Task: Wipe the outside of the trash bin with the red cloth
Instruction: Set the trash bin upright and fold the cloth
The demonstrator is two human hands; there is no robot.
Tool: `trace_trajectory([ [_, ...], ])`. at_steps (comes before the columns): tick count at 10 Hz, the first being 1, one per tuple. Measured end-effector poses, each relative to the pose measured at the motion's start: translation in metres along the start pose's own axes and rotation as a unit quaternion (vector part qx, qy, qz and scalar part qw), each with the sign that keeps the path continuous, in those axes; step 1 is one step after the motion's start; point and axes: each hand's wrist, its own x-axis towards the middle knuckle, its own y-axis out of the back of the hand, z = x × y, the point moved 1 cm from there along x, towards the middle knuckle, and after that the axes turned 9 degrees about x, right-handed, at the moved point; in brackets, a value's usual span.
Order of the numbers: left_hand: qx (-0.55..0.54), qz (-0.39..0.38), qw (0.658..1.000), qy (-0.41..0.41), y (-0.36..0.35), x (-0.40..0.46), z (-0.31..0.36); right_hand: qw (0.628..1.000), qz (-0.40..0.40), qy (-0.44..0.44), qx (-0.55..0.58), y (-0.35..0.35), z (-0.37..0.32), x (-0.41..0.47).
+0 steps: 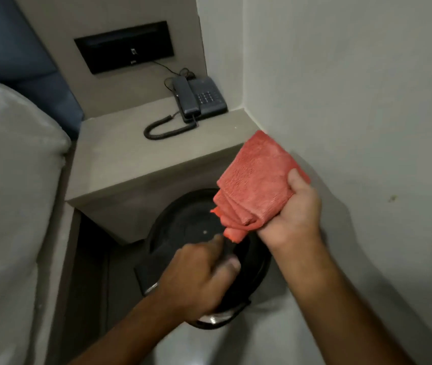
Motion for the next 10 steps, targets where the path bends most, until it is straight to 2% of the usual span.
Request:
trace_trajectory([
  [1, -0.547, -0.012, 0.822, 0.157, 0.057, 0.013, 0.028, 0.998, -0.004, -0.056, -0.015, -0.046, 0.014, -0.02],
  [2, -0.616, 0.095, 0.767, 0.15, 0.122, 0.006, 0.047, 0.994, -0.023, -0.095, -0.039, -0.087, 0.029, -0.046],
  [3, -0.542, 0.164, 0.807, 0.166, 0.185, -0.011, 0.056, 0.989, -0.046, -0.105, -0.091, -0.129, 0.033, -0.071],
  [4, -0.444, 0.211, 0.851, 0.184, 0.251, -0.038, 0.068, 0.975, -0.053, -0.095, -0.192, -0.18, 0.034, -0.101],
  [5, -0.38, 0.208, 0.891, 0.137, 0.299, -0.059, 0.079, 0.93, -0.03, -0.024, -0.367, -0.219, 0.037, -0.128],
  [6, -0.345, 0.189, 0.914, 0.1, 0.329, -0.061, 0.082, 0.875, -0.014, 0.047, -0.482, -0.244, 0.041, -0.137],
  [7, -0.323, 0.189, 0.922, 0.101, 0.335, -0.048, 0.075, 0.828, -0.04, 0.078, -0.553, -0.251, 0.045, -0.123],
  [8, -0.335, 0.195, 0.912, 0.134, 0.328, -0.026, 0.059, 0.815, -0.046, 0.061, -0.574, -0.246, 0.047, -0.095],
  [9, -0.349, 0.189, 0.896, 0.198, 0.322, 0.009, 0.033, 0.821, -0.051, 0.006, -0.569, -0.239, 0.049, -0.05],
  [10, -0.323, 0.189, 0.892, 0.254, 0.315, 0.035, 0.009, 0.805, -0.058, -0.049, -0.589, -0.231, 0.055, -0.011],
])
